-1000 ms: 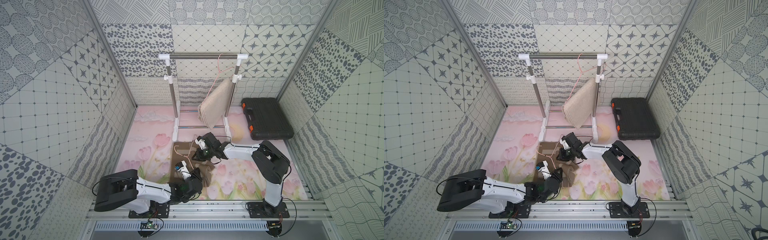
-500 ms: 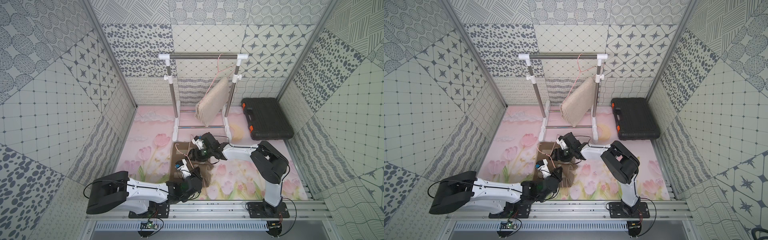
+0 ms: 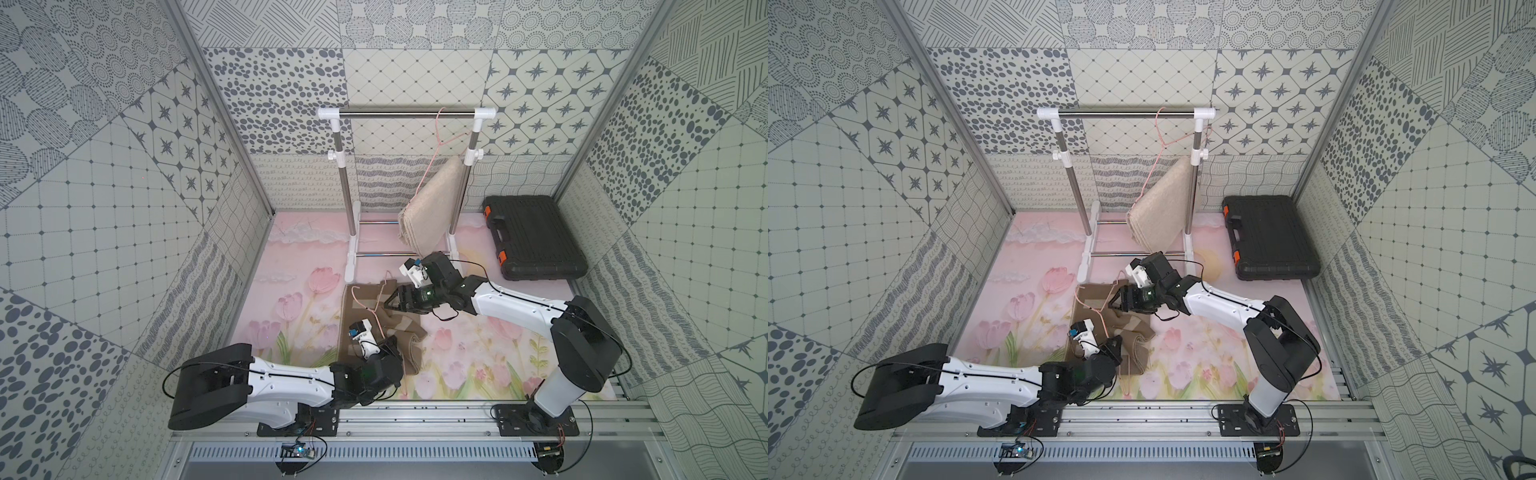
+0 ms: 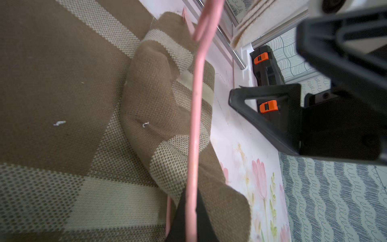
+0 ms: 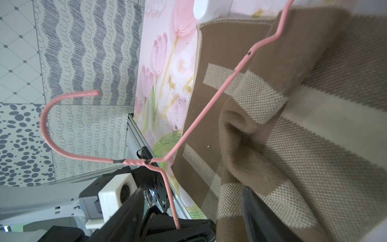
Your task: Hang the scarf on the hanger
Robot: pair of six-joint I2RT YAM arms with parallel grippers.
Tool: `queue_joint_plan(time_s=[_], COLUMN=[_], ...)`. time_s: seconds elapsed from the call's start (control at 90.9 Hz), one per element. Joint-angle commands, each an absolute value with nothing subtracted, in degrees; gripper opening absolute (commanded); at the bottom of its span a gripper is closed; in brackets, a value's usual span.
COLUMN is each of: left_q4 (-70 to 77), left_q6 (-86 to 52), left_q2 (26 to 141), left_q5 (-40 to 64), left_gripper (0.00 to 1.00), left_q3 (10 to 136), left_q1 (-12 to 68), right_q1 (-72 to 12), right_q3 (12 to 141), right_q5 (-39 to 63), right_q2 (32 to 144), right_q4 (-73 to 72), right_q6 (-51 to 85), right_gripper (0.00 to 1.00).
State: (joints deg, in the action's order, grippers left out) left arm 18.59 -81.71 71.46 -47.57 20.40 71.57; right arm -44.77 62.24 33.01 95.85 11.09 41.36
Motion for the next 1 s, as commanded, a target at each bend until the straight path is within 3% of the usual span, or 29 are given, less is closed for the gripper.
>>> queue_joint_plan(time_s=[0.0,0.462,0.495,0.638,0.726,0.77,0.814,0.902,0.946,0.99], left_q4=[16.8,20.3,20.7,21.1,20.7,20.5,19.5,17.1,15.4,13.8], left_q6=[-80.2,-75.6,-75.2,-74.8,-74.0,-73.5,-73.0,-71.0,-70.0,-68.3], left_q2=[71.2,72.8,72.9,72.6,71.6,70.8,69.6,65.6,63.0,60.0], left_q5=[-48.6,-46.5,-46.4,-46.2,-46.3,-46.4,-46.5,-46.6,-46.6,-46.5], left_gripper=[0.0,0.0,0.0,0.0,0.0,0.0,0.11,0.47,0.57,0.61], left_q3=[20.5,22.6,22.8,22.7,22.7,22.7,22.8,23.0,23.0,23.0], left_q1=[71.4,70.7,70.7,70.6,70.6,70.6,70.5,70.5,70.5,70.5], right_q1=[-46.2,-50.3,-50.4,-50.3,-50.2,-50.0,-49.8,-48.8,-48.2,-47.4], right_q3=[63.3,70.4,70.6,69.0,67.6,67.1,66.7,65.8,64.9,63.4], right_q5=[34.9,31.3,31.2,28.9,27.9,27.9,27.9,28.5,30.0,31.3], right_q2=[95.5,105.5,106.1,103.1,101.7,101.5,101.4,100.9,100.5,99.9], right_q4=[10.7,7.7,7.6,8.2,9.0,9.0,8.9,8.6,7.5,5.1], right_q6=[41.0,38.7,38.6,38.2,37.7,37.7,37.4,36.6,36.5,37.0], right_gripper=[0.74,0.68,0.65,0.3,0.02,0.0,0.0,0.0,0.0,0.0])
